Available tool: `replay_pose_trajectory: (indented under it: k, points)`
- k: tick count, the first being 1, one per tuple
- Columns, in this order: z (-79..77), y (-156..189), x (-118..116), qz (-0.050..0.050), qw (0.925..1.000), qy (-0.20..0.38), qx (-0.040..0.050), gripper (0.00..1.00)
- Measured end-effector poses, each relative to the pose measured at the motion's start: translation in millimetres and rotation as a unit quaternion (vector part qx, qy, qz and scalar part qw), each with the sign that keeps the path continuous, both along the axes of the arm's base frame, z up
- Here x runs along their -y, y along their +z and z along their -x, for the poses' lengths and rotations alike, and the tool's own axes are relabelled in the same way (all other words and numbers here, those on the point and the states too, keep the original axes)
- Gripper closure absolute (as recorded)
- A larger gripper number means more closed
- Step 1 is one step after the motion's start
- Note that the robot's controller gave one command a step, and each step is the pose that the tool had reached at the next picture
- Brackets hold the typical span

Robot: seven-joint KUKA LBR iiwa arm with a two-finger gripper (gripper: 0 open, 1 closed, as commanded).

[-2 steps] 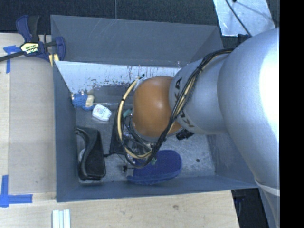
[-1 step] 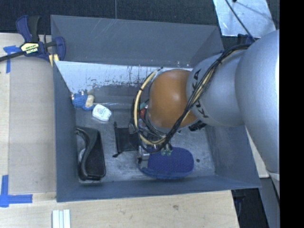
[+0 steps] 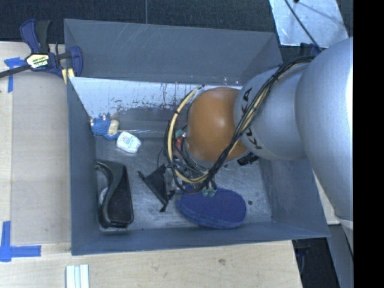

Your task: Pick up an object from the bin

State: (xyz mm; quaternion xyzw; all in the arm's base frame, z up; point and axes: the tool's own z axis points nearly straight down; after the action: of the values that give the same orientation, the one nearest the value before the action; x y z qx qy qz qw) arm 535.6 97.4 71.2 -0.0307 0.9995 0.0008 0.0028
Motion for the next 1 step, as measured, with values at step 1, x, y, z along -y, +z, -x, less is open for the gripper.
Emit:
replay_pose_trajectory:
  k: [1]
  points:
    - [-5.7, 133.2, 1.8, 0.0, 0.9999, 0.016, 0.0034, 1.0]
